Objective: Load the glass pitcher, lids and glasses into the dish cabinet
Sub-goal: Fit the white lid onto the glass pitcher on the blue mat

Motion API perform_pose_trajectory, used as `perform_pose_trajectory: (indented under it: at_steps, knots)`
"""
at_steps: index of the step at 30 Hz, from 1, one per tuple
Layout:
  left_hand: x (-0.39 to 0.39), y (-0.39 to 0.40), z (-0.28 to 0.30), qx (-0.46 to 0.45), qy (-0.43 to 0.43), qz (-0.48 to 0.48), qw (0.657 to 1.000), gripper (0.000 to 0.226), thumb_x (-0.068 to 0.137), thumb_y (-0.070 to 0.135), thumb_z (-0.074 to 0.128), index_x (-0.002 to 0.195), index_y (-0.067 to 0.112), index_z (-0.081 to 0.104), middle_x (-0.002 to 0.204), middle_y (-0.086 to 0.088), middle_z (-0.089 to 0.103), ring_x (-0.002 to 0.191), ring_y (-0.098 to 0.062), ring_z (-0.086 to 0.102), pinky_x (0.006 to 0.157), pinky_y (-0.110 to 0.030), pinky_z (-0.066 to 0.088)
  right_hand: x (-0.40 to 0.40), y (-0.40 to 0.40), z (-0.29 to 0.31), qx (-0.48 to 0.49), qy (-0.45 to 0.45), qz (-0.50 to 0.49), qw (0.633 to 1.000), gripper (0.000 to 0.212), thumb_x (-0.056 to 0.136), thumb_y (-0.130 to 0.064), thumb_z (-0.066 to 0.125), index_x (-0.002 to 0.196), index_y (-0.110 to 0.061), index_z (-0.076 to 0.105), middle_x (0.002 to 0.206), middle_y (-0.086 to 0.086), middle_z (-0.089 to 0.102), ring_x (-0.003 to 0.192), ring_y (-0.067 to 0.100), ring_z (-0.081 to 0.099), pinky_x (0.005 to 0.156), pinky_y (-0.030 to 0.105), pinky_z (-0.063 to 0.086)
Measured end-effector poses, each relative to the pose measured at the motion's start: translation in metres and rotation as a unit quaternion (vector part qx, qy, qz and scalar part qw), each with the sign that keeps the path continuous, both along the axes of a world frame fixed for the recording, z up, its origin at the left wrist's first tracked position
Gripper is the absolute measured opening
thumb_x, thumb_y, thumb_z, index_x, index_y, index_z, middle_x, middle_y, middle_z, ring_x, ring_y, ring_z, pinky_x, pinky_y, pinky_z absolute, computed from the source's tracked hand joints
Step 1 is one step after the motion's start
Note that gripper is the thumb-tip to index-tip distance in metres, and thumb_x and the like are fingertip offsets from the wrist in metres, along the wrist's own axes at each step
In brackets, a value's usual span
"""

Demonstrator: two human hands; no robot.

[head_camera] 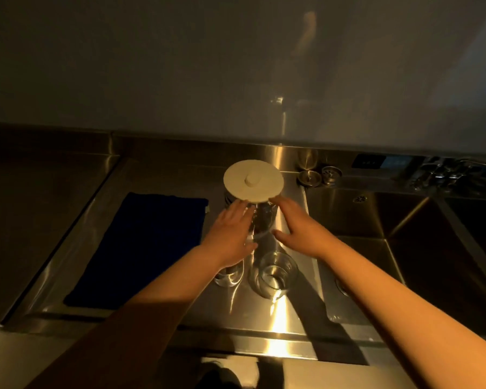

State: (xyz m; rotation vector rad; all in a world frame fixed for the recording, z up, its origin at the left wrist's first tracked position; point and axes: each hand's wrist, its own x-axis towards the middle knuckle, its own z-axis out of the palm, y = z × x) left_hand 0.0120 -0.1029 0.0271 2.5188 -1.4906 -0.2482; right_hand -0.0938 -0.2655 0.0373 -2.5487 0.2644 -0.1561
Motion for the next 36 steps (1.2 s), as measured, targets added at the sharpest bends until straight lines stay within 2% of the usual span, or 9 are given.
perform_pose_trajectory:
  at_steps: [4,7,12,22,36]
  knots:
    - [0.025,-0.002,0.001,0.018,-0.032,0.025,0.999,0.081,0.094,0.044,0.048,0.151,0.014,-0.002,0.158,-0.007,-0.011,0.144,-0.024,-0.014,0.117,-0.040,-0.002,0.049,0.001,0.010,-0.028,-0.035,-0.056,0.997,0.066,0.086,-0.024,0.064,0.143,-0.015,0.030,0.147,0.009,0.031,0.131,0.023,0.035,0.101,0.025,0.030]
    - [0.044,-0.009,0.001,0.016,-0.028,0.023,0.999,0.079,0.096,0.043,0.045,0.151,0.012,-0.003,0.158,-0.007,-0.011,0.144,-0.024,-0.015,0.117,-0.040,-0.002,0.078,0.002,0.008,-0.046,-0.017,-0.079,0.996,0.065,0.087,-0.025,0.063,0.142,-0.013,0.031,0.148,0.010,0.028,0.132,0.026,0.034,0.104,0.033,0.034]
    - [0.078,-0.025,0.003,0.036,-0.027,-0.007,0.999,0.075,0.097,0.044,0.040,0.151,0.013,-0.002,0.159,-0.007,-0.010,0.144,-0.024,-0.014,0.117,-0.040,-0.002,0.108,-0.001,0.002,-0.056,0.016,-0.108,0.992,0.062,0.089,-0.027,0.060,0.142,-0.012,0.031,0.150,0.011,0.025,0.132,0.027,0.033,0.105,0.036,0.034]
    - [0.117,-0.046,-0.007,0.041,-0.011,-0.092,0.995,0.077,0.096,0.056,0.032,0.151,0.014,-0.002,0.159,-0.006,-0.005,0.145,-0.021,-0.009,0.116,-0.036,-0.004,0.128,-0.012,-0.007,-0.103,-0.004,-0.128,0.986,0.051,0.090,-0.028,0.059,0.135,-0.011,0.042,0.136,0.010,0.045,0.123,0.024,0.040,0.099,0.031,0.032]
    - [0.111,-0.057,0.005,0.055,-0.022,-0.073,0.996,0.084,0.093,0.060,0.032,0.150,0.011,-0.007,0.159,-0.006,-0.011,0.144,-0.018,-0.015,0.114,-0.034,-0.008,0.126,-0.025,-0.003,-0.154,-0.037,-0.067,0.985,0.051,0.092,-0.027,0.056,0.137,-0.009,0.040,0.138,0.013,0.042,0.125,0.027,0.036,0.099,0.031,0.031]
